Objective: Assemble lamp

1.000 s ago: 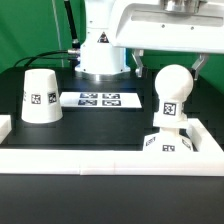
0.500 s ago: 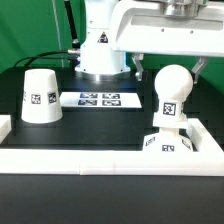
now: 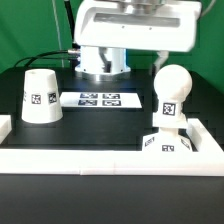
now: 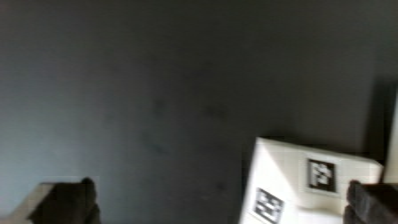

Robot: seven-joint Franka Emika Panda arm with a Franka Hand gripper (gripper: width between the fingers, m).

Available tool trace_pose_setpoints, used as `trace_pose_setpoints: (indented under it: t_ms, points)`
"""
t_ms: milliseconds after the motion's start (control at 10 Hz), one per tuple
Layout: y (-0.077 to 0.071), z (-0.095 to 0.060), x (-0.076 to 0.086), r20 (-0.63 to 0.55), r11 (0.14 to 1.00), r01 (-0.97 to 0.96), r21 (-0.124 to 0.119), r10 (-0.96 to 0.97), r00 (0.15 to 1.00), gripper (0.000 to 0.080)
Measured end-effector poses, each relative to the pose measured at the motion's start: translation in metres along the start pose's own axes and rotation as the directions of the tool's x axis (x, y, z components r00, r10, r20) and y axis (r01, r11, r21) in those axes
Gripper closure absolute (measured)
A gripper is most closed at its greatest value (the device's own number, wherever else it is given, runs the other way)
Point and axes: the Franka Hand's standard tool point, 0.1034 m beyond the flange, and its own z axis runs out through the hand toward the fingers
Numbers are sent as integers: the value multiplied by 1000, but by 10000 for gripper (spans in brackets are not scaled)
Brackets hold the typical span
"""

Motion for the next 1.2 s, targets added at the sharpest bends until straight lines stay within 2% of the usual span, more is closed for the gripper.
trace_pose_setpoints:
  t_ms: [100, 600, 700, 900, 1100, 1200]
  points:
    - [9, 2, -5, -23, 1000, 10, 0, -10, 1000, 100]
    - [9, 5, -7, -17, 1000, 8, 1, -8, 1000, 100]
    - [19, 10, -14, -3, 1000, -26, 10, 26, 1000, 100]
    - [38, 19, -41, 30, 998, -62, 10, 61, 998, 100]
    - [52, 28, -56, 39, 997, -75, 7, 75, 996, 100]
    - [66, 30, -61, 45, 997, -73, 8, 73, 996, 100]
